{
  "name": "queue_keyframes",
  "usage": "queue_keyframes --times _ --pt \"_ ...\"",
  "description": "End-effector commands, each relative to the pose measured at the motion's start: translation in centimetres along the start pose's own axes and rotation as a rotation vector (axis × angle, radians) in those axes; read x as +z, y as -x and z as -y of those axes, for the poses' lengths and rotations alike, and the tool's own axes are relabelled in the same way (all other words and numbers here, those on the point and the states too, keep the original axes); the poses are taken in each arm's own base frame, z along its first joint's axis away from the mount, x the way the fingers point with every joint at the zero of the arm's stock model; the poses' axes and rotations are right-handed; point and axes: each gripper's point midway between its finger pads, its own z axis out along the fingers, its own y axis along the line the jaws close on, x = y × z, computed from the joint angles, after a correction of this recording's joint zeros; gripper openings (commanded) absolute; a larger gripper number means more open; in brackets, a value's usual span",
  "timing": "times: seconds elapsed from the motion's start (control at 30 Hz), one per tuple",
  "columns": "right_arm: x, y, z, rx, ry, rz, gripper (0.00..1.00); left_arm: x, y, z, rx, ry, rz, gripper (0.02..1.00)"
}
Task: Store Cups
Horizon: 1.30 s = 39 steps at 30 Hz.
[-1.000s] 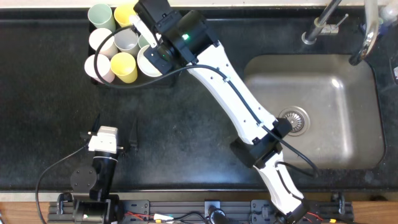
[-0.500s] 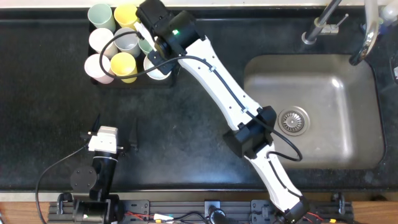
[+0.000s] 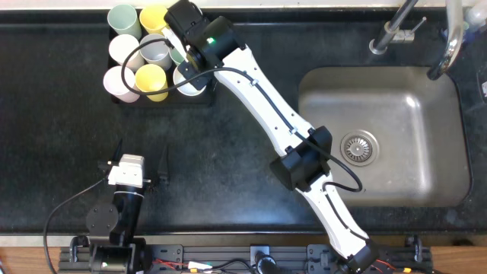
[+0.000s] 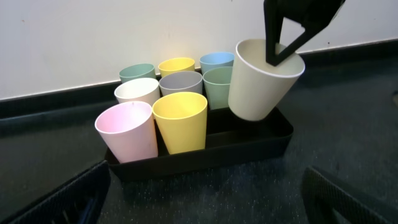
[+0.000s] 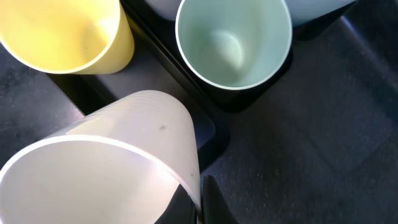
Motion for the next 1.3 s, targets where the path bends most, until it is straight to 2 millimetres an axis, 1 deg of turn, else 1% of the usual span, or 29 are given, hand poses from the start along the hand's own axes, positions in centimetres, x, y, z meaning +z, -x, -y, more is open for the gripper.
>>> queue_keyframes --times 0.03,0.17,0.33,0.47,0.67,0.8,0.93,1.13,1.3 --pt "0.9 0.4 0.0 -0.013 0.003 0.008 0.047 -0.1 0.1 0.1 0.018 -0.008 0.006 0.998" --pt "1.7 0.1 -0.1 -0.018 0.005 -0.007 0.047 -0.1 0.1 0.1 0.018 -0.008 0.006 0.998" --pt "1.7 0.6 0.0 -0.031 0.004 0.012 0.045 -0.1 0.1 0.1 0.018 -0.008 0.006 1.000" --pt "2.1 0.8 0.5 -0.027 0.000 0.021 0.045 -0.1 0.1 0.1 0.018 -0.008 0.006 0.998" --pt "2.3 0.4 0.8 -0.022 0.002 0.006 0.047 -0.1 0.1 0.1 0.018 -0.008 0.006 0.998" --pt "2.3 0.1 0.2 -0.020 0.041 -0.003 0.045 -0.1 0.1 0.1 0.018 -0.008 0.006 0.998" --pt "2.3 0.0 0.1 -0.021 0.046 -0.006 0.045 -0.1 0.1 0.1 0.018 -0.008 0.006 0.998" --pt "3.2 -1.0 0.0 -0.029 0.051 -0.047 0.047 -0.1 0.1 0.1 0.018 -0.008 0.006 0.998" --pt "3.4 -1.1 0.0 -0.046 0.053 -0.052 0.047 -0.1 0.1 0.1 0.018 -0.008 0.006 0.998"
